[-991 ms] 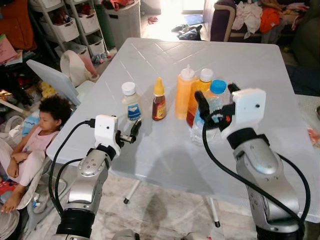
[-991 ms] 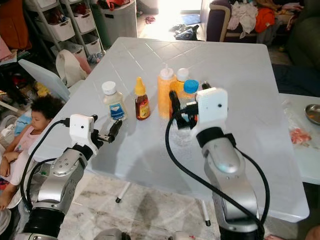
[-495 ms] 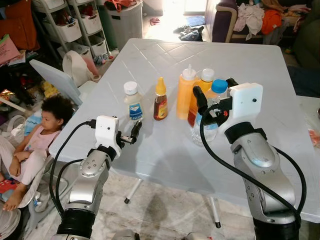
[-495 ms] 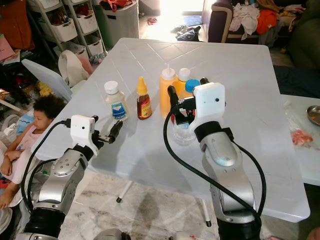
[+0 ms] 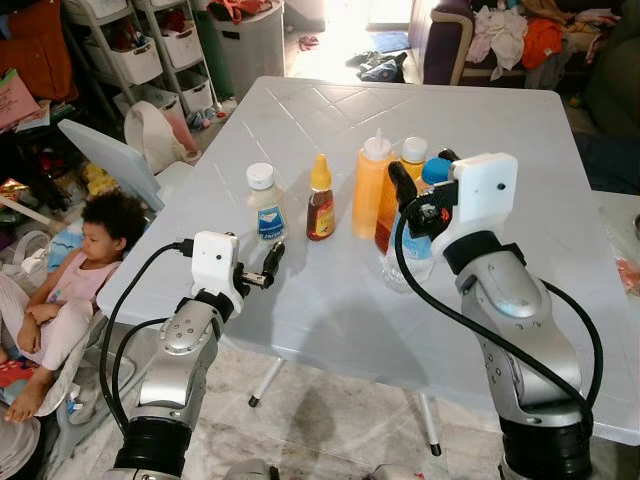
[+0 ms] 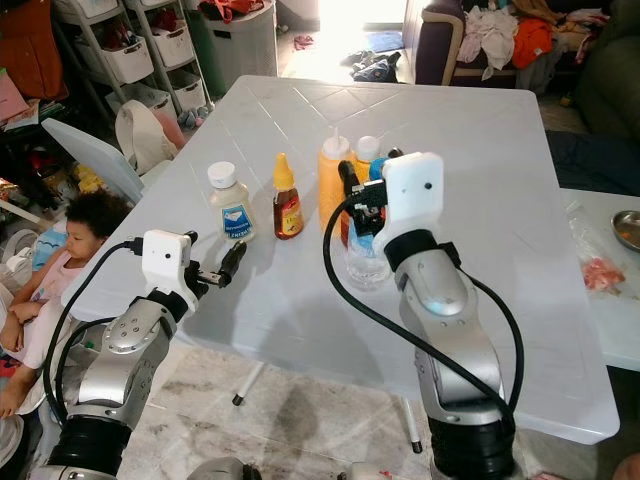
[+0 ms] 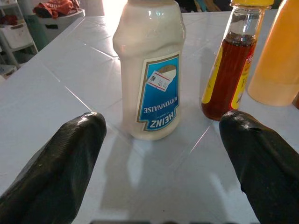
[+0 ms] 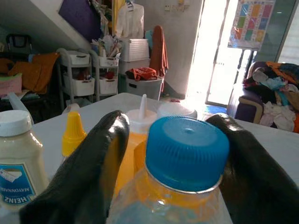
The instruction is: Restocking fridge
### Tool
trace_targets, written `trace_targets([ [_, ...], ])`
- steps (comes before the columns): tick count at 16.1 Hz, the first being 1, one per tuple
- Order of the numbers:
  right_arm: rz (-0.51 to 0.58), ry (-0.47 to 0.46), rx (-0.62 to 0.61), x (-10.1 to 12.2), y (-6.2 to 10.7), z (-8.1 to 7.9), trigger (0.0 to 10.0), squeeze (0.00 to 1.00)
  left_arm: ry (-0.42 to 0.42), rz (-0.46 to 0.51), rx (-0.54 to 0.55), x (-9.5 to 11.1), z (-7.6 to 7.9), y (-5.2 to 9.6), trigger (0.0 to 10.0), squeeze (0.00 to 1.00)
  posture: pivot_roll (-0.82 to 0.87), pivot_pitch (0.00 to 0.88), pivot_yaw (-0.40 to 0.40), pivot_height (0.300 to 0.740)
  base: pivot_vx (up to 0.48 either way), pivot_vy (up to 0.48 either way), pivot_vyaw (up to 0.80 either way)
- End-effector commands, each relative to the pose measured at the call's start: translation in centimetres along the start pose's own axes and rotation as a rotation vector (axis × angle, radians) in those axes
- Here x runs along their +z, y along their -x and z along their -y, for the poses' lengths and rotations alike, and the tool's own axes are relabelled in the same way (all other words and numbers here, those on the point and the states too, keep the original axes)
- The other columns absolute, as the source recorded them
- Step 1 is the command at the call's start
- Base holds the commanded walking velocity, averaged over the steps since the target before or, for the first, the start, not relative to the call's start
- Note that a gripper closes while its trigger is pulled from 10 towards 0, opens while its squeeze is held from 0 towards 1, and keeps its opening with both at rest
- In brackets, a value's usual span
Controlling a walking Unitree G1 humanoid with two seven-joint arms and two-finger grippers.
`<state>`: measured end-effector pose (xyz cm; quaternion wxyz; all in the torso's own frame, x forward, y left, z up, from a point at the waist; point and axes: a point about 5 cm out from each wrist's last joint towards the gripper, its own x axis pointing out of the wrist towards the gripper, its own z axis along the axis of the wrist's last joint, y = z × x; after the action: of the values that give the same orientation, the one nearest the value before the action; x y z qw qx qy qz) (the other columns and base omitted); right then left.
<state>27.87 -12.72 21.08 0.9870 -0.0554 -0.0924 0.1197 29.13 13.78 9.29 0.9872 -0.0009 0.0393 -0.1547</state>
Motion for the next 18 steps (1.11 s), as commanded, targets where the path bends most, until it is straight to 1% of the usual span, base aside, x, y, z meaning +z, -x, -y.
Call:
trace_targets([
  [1,-0.001,-0.014,0.016,0.2,-0.3,-0.2,0.0,0.00,-0.009,-0.008,-0.008,-0.1,0.0,0.0,10.0,0.00,-0.08,0.000,0.057,0.740,0.000,0.000,0.00],
  [3,-0.018,-0.030,0.013,0.1,-0.3,-0.2,0.0,0.00,-0.010,-0.011,-0.011,-0.1,0.1,0.0,10.0,0.00,-0.08,0.000,0.058,0.740,0.000,0.000,0.00],
  [5,-0.033,-0.066,0.004,0.0,-0.3,-0.2,0.0,0.00,-0.010,-0.015,-0.015,-0.2,0.1,0.0,10.0,0.00,-0.08,0.000,0.058,0.740,0.000,0.000,0.00],
  [10,-0.048,-0.096,0.023,0.0,-0.5,-0.4,0.0,0.00,-0.017,-0.028,-0.015,-0.3,0.0,-0.1,10.0,0.00,-0.07,0.000,0.059,0.740,0.000,0.000,0.00],
  [14,-0.093,-0.153,0.053,-0.1,-0.7,-1.0,0.0,0.00,-0.003,-0.071,0.005,-0.7,-0.8,0.4,10.0,0.00,-0.06,0.000,0.063,0.740,0.000,0.000,0.00],
  [17,-0.129,-0.178,0.091,-0.4,-0.5,-1.7,0.0,0.00,0.014,-0.089,0.048,-0.9,-1.4,0.7,10.0,0.00,-0.05,0.000,0.058,0.740,0.000,0.000,0.00],
  [18,-0.132,-0.191,0.122,-0.5,-0.4,-2.2,0.0,0.00,0.028,-0.102,0.075,-1.1,-1.7,0.9,10.0,0.00,-0.04,0.000,0.056,0.740,0.000,0.000,0.00],
])
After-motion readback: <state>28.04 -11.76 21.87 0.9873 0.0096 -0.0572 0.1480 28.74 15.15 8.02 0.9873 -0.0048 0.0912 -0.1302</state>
